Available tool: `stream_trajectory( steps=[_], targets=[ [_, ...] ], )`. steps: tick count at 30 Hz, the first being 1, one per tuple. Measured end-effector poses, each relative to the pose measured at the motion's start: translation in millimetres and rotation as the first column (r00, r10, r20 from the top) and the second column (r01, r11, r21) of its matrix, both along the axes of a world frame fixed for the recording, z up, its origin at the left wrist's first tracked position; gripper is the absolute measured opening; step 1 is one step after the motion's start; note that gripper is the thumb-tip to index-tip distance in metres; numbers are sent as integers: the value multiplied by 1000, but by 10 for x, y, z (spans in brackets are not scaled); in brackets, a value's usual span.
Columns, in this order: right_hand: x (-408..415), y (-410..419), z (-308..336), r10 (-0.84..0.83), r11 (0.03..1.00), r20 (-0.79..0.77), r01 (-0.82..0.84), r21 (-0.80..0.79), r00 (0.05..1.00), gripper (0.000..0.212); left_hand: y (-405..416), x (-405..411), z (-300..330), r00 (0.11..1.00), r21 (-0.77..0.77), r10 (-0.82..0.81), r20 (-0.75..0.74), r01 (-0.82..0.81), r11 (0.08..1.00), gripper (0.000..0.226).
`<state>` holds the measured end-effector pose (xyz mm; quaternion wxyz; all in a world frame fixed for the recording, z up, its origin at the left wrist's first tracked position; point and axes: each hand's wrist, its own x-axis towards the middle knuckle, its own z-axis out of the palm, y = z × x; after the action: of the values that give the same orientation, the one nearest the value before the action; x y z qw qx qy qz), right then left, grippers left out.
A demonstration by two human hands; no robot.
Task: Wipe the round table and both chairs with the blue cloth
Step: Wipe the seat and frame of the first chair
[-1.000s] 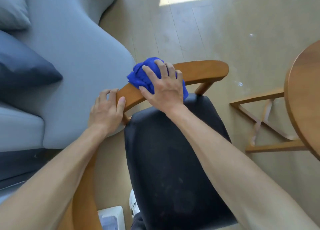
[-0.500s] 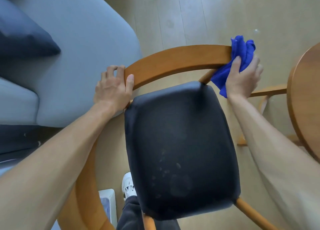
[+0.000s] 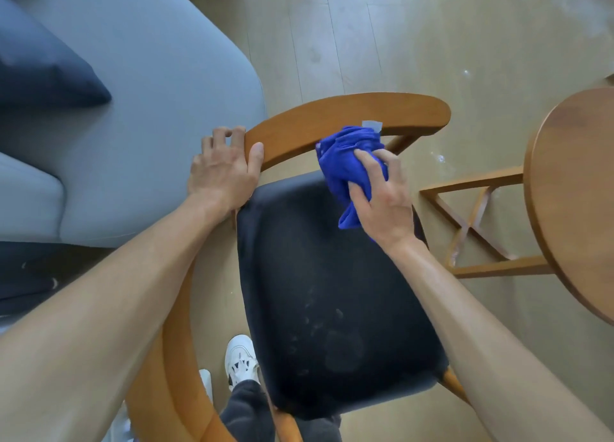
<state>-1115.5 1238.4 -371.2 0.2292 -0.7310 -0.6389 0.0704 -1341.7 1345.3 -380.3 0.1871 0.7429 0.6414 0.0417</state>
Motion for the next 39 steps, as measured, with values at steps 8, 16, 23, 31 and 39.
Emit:
stream_trajectory(
  steps=[8,16,23,31,39],
  targets=[
    [185,-862,-682,249,943,130,-210,-259,960,43,-6,17,-26,999,53,14,-35,-12,999,52],
    [436,-1140,-1382,548,814,277,-428,-393,789,69,-107,72,-27,988,281,47,-149,-3,960,51],
    [472,-1143,-1528,517,848,244,-453,-273,820,64,-878,455,-224,994,509,8,-114,51,859,43],
    [463,-1109,-1651,475,880,256,-459,-124,842,52,-2468,347,-1339,925,-353,344,-162,-380,855,60],
    [221,-1317,-1604,428,902,308,-423,-86,850,37,-2586,317,-1608,906,-287,420,-58,-418,862,62]
  ],
)
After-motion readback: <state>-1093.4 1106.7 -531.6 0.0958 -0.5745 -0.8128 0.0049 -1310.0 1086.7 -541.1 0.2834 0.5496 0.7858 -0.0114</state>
